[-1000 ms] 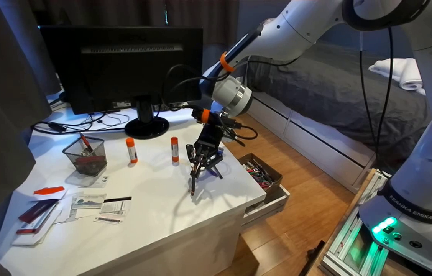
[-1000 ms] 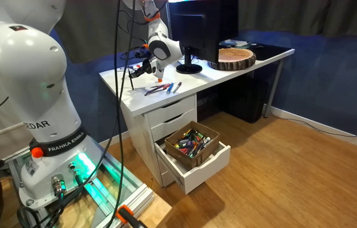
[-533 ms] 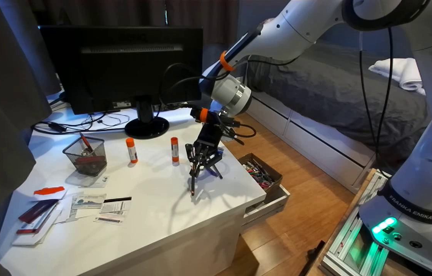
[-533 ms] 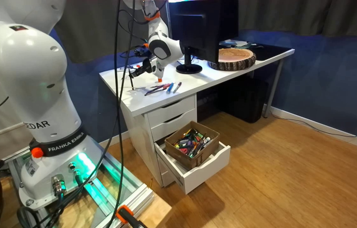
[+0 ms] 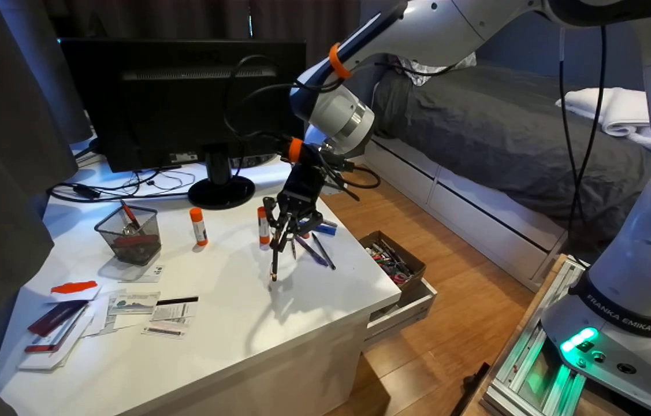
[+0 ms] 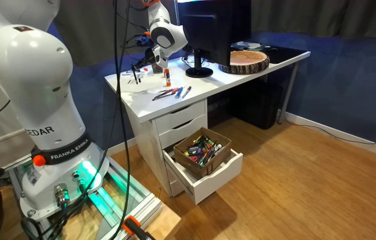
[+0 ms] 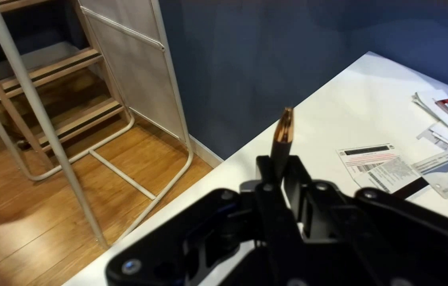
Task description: Press the Pen's end on the table twice then place it back down
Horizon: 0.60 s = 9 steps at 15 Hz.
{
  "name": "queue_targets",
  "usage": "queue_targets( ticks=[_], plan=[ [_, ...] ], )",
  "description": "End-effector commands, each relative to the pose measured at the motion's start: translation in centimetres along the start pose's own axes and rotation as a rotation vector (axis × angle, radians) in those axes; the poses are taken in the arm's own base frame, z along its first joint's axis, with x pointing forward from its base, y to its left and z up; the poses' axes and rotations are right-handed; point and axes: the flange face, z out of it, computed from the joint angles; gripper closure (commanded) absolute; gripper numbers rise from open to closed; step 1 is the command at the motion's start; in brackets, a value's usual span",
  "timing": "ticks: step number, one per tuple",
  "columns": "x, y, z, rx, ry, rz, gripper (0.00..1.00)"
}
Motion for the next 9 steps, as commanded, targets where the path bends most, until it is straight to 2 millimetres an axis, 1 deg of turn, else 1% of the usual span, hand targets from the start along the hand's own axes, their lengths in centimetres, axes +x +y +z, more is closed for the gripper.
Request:
queue_targets(
  ticks=[1,4,9],
  plan=[
    [-1.5,-0.3,-0.4,-0.018,0.016,-0.004,0.97],
    [-0.6,-0.1,-0.3,-0.017,0.006,0.010,0.97],
    [1.9,0.3,0.3,-0.020,0.004,0.029,0.97]
  ],
)
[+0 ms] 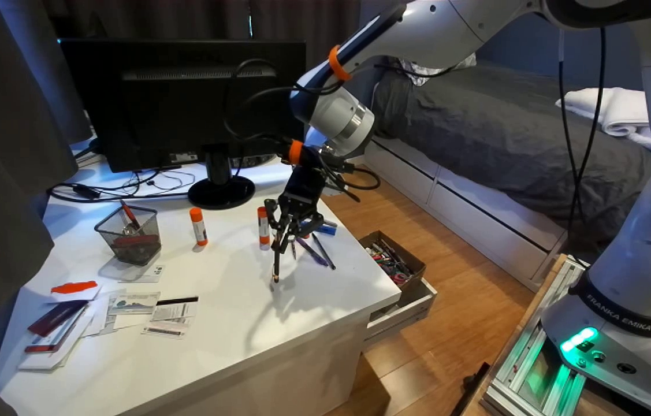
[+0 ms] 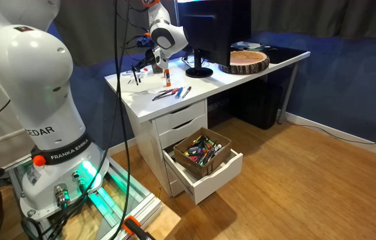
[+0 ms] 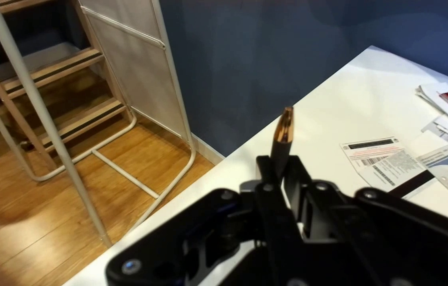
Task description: Press the Pen's end on the table twice then place it back down
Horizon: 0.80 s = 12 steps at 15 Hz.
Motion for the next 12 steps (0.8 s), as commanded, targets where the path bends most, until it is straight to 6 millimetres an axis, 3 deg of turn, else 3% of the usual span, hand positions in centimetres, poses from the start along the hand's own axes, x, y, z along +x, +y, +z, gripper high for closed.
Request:
queue_targets(
  ticks=[1,7,12],
  plan=[
    [1.8,0.2,0.5,-0.021,0.000,0.019,0.97],
    [5.5,1.2,2.2,-0.045,0.000,0.078,0.97],
    [6.5,1.4,2.9,-0.062,-0.002,0.099,0.97]
  ],
)
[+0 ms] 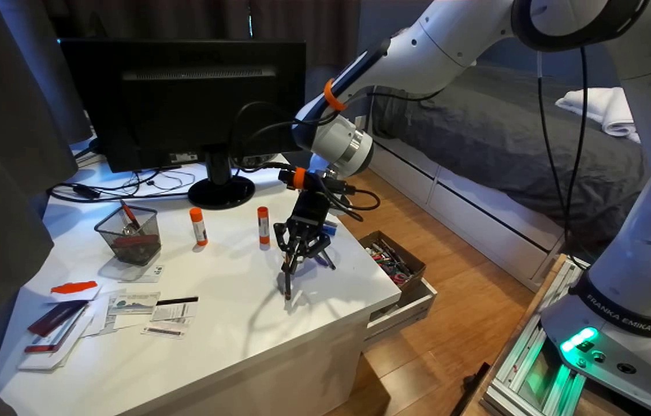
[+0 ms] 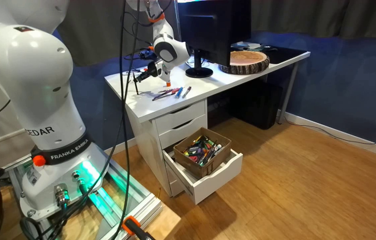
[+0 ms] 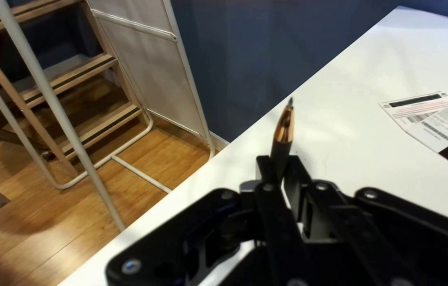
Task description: Press the Pen's end on the table twice then place it back down
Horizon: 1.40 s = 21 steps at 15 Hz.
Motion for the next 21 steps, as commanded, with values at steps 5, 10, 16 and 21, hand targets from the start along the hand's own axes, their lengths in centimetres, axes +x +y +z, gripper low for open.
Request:
queue_targets(
  ticks=[5,10,16,21],
  plan=[
    [-1.6,-0.6,-0.4,-0.021,0.028,-0.019,0.97],
    [-5.5,-1.1,-1.5,-0.020,0.058,-0.080,0.97],
    [-8.2,-1.2,-0.7,-0.176,0.282,-0.180,0.97],
    [-10.7,-1.4,1.2,-0.300,0.485,-0.327,0.97]
  ],
)
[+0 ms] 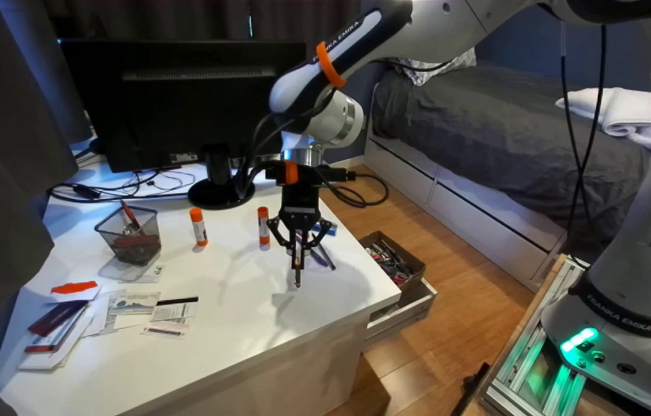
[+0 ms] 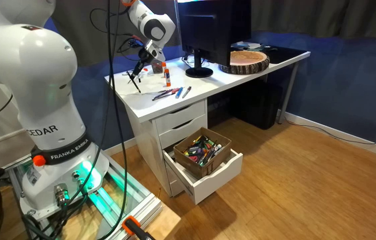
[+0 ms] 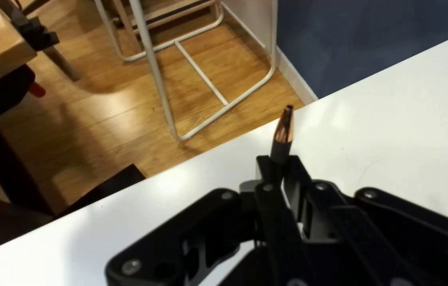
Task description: Press the Pen's end on the table twice then place it back down
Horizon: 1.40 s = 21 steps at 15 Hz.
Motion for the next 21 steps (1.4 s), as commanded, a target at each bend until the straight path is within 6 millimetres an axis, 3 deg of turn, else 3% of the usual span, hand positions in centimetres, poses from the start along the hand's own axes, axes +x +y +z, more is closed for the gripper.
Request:
queue_targets(
  ticks=[1,10,16,17,21],
  plan=[
    [-2.5,-0.9,-0.5,-0.059,0.167,-0.103,0.97],
    [-5.9,-3.1,-1.7,-0.029,0.480,-0.421,0.97],
    [-5.7,-3.0,-0.9,-0.077,0.618,-0.573,0.97],
    [-5.1,-3.7,-1.2,-0.057,0.574,-0.518,0.89],
    [-5.0,-3.5,-0.7,-0.073,0.592,-0.550,0.89]
  ],
)
